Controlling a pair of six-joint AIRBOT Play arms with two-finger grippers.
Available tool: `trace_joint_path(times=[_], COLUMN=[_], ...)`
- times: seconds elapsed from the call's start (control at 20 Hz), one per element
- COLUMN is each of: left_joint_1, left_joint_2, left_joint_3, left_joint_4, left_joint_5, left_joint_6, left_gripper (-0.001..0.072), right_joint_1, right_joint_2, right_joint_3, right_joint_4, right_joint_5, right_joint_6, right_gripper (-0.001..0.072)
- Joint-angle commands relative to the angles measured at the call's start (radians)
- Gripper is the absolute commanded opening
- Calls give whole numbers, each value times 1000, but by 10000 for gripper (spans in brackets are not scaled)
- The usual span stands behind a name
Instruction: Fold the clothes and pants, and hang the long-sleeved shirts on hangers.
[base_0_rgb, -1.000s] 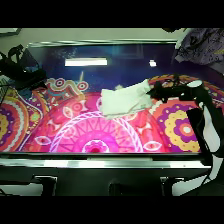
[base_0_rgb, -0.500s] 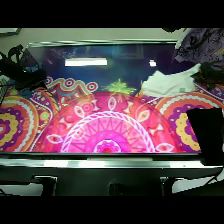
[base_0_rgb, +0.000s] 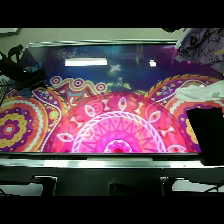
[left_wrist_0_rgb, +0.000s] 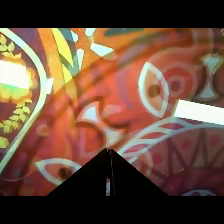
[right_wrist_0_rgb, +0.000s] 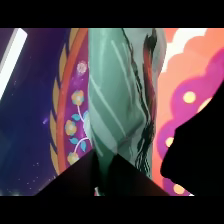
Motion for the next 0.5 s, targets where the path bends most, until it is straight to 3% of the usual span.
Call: trace_joint_path(times=[0.0, 0.45], left_joint_1=[1, 1], left_joint_2=[0, 0], left_joint_3=[0, 0], left_joint_4=[0, 0], left_joint_5=[0, 0], left_joint_6=[0, 1], left_gripper=[19, 19], right_joint_1=[-9, -9], right_joint_2=[58, 80], right_joint_3=[2, -4], right_joint_4=[-171, -481], right_joint_5=[84, 342], right_joint_6=[55, 32], right_gripper=[28, 28])
